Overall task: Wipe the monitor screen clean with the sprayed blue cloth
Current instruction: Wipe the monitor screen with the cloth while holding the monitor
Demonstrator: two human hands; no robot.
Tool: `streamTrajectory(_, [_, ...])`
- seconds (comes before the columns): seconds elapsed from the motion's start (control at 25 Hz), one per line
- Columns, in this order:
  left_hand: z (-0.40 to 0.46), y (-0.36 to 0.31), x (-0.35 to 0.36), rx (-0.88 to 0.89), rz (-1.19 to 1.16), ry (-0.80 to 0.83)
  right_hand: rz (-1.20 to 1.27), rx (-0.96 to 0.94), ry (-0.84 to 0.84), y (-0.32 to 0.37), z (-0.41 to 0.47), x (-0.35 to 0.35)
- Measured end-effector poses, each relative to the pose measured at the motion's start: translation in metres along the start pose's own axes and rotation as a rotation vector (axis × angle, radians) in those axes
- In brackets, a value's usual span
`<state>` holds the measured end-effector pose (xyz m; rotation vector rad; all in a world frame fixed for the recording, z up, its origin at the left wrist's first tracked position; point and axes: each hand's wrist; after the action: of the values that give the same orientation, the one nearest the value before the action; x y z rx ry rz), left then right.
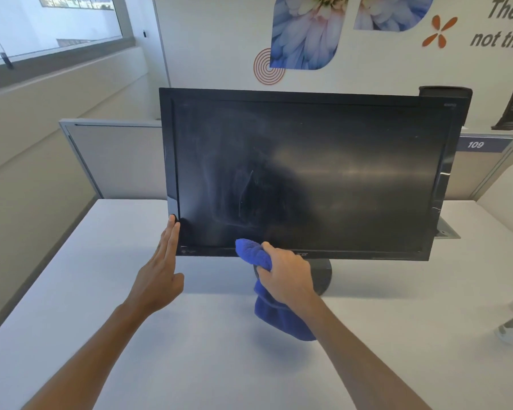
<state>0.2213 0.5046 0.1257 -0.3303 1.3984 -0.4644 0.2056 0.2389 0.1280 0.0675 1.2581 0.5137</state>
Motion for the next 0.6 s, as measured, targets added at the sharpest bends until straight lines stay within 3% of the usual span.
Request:
streamTrajectory(0.36, [0.005,-0.004,-0.007,-0.101,-0.244,-0.018,0.096,-0.216,0.216,0.093,0.054,0.063])
streamTrajectory(0.6, [0.003,0.007,-0.011,0.016,-0.288,0.049,0.138,-0.256,0.203,0.101,0.050,0.070])
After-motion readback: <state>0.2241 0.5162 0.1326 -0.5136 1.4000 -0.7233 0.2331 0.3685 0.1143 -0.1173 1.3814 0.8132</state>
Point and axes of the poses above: each hand's wrist, its own z-axis towards the middle knuckle, its own x-axis out of the palm, y = z × x, and after that the axes turned 13 degrees about -x, right-handed
